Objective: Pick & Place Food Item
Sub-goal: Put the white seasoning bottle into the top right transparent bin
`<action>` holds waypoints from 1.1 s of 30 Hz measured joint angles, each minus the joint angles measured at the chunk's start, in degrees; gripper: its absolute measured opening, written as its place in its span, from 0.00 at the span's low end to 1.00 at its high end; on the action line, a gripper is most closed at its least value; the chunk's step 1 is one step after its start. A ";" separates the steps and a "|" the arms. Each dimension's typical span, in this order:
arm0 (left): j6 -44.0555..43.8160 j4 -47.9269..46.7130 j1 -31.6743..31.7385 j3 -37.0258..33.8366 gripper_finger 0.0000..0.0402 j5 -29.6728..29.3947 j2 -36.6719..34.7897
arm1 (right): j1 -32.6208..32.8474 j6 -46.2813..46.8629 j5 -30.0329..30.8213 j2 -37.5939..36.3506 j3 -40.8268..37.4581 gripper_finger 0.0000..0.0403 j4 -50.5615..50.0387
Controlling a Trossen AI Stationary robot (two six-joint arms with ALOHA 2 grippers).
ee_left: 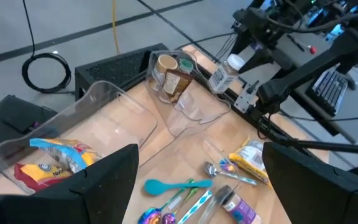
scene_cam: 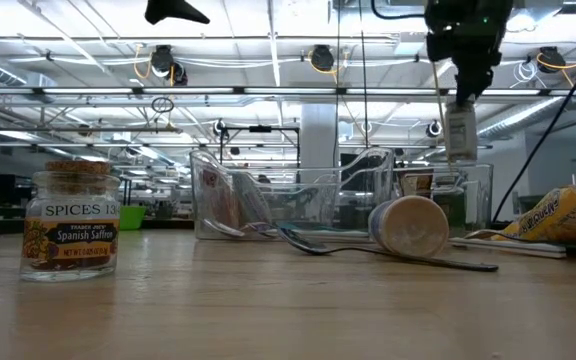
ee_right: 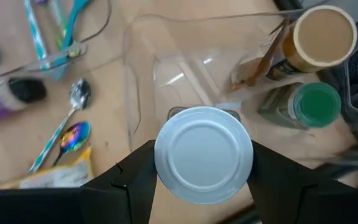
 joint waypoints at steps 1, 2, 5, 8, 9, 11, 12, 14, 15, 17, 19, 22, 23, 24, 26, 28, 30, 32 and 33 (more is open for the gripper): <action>-0.02 -0.21 -0.13 -0.01 0.87 -0.01 0.12 | 0.07 0.01 -0.03 -0.26 -1.36 0.49 1.17; -0.04 -0.34 -0.22 -0.02 0.87 0.01 0.13 | 0.07 0.10 -0.15 -0.57 -2.75 0.49 2.72; -0.08 -0.12 -0.27 -0.02 0.87 0.06 0.49 | -0.17 1.11 -0.03 -1.55 -7.05 0.49 8.12; -0.22 -0.74 -0.48 -0.04 0.87 0.23 0.98 | -0.54 1.15 0.22 -2.51 -10.99 0.49 11.72; -0.20 -0.65 -0.50 -0.07 0.87 0.29 1.00 | -0.54 1.17 0.33 -2.58 -12.15 0.49 12.54; -0.26 -0.18 -0.62 0.00 0.87 0.55 1.25 | -0.54 1.15 0.63 -2.45 -14.20 0.49 13.72; -0.37 -0.21 -0.61 0.02 0.87 0.59 1.39 | -0.54 1.06 1.30 -2.43 -15.18 0.49 14.33; -0.64 -0.49 -0.59 -0.03 0.87 0.45 1.68 | -0.54 0.82 1.40 -2.50 -16.92 0.49 16.16; -0.49 -0.46 -0.59 -0.04 0.87 0.48 1.73 | -0.55 0.85 1.29 -2.49 -17.72 0.49 17.37; -0.15 0.03 -0.64 -0.02 0.87 0.62 2.04 | -0.56 0.89 1.53 -2.48 -19.31 0.49 19.65; -0.33 -0.10 -0.61 0.02 0.87 0.60 2.45 | -0.56 1.09 1.49 -2.48 -20.89 0.49 21.11; -0.25 -0.28 -0.59 -0.04 0.87 0.55 2.82 | -0.64 1.09 1.54 -2.47 -22.73 0.49 22.97; -0.15 -0.14 -0.60 -0.04 0.87 0.57 2.94 | -0.93 1.09 1.52 -2.48 -23.29 0.49 23.64; -0.20 -0.01 -0.62 0.02 0.87 0.72 3.11 | -1.36 1.08 1.47 -2.46 -23.77 0.49 24.11; -0.76 -0.31 -0.59 0.02 0.87 1.47 3.38 | -2.61 0.79 1.49 -2.46 -24.55 0.49 24.44; -0.74 -0.43 -0.59 -0.04 0.87 1.56 3.50 | -4.25 -0.12 1.77 -2.46 -25.11 0.49 25.36; -0.74 -0.10 -0.62 -0.03 0.87 1.66 3.28 | -6.15 -0.86 1.76 -2.44 -25.23 0.49 25.95; -0.78 -0.12 -0.59 -0.02 0.87 1.67 3.27 | -7.85 -1.79 1.54 -2.46 -25.23 0.49 26.35; -0.79 -0.12 -0.59 -0.02 0.87 1.67 3.36 | -8.51 -2.35 1.56 -2.44 -25.23 0.49 26.55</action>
